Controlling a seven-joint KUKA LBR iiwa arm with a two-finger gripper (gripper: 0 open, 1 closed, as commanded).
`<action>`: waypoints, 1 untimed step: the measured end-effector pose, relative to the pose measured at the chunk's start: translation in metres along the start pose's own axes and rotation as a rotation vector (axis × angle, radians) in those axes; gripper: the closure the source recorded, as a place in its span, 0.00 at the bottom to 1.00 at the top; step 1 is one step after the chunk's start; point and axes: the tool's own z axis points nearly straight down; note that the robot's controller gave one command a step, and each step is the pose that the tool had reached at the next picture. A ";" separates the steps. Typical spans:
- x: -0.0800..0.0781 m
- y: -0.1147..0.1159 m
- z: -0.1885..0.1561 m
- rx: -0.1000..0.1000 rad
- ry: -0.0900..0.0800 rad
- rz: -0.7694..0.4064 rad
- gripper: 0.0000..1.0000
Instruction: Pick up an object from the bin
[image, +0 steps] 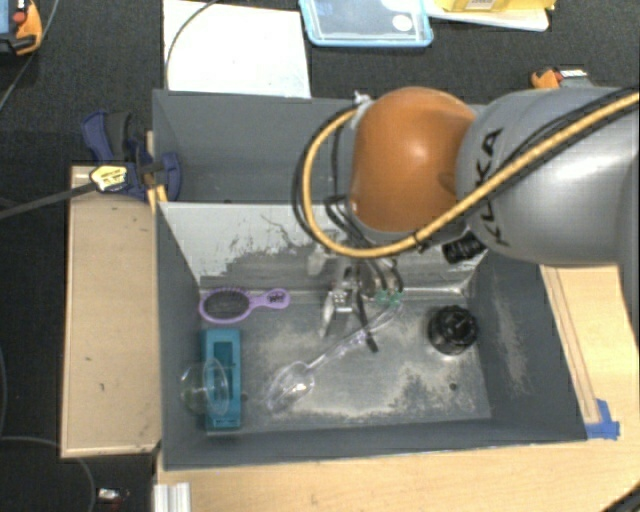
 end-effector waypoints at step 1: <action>-0.002 -0.001 -0.005 -0.001 -0.008 0.004 0.00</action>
Offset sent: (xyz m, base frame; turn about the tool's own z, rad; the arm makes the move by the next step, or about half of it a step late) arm 0.0035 -0.0708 -0.1441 -0.2654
